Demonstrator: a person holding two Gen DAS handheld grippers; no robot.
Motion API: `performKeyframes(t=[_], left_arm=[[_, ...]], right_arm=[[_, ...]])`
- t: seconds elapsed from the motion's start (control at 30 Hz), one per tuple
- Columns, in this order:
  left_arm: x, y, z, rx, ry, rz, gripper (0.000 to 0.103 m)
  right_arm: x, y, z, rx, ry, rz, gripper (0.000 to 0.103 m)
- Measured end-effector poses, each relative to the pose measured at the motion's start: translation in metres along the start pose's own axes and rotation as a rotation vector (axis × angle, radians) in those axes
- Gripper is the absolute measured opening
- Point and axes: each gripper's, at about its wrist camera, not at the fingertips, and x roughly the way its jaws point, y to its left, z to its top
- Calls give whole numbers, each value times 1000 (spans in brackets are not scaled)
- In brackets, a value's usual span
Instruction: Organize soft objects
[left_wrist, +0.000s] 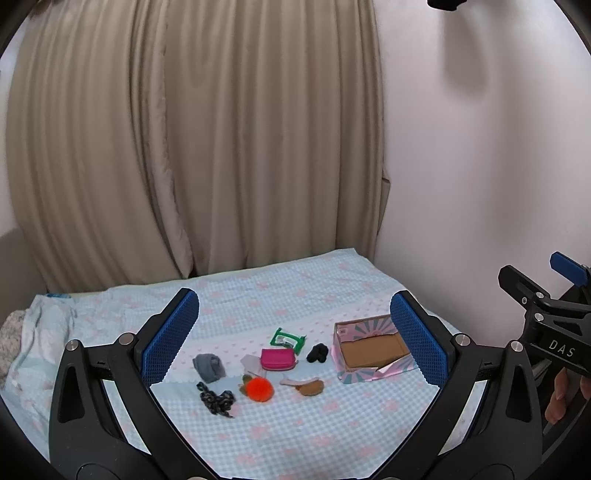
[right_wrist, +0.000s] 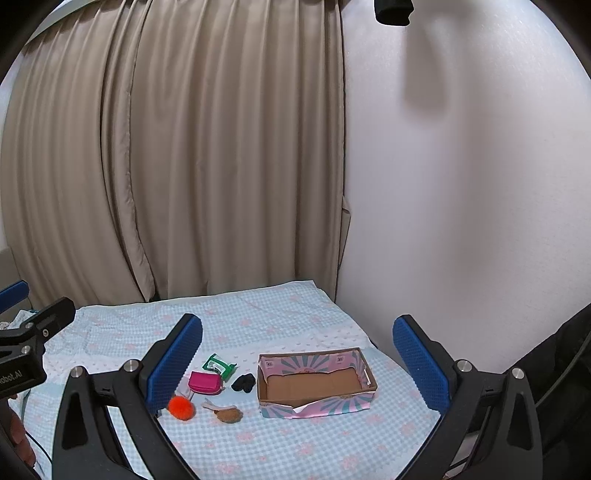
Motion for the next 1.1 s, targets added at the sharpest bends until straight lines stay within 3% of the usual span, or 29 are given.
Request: performKeyframes(t=[1.1], left_arm=[[1, -13, -3, 9, -8, 3, 103]], right_arm=[[8, -5, -5, 21, 2, 3, 103]])
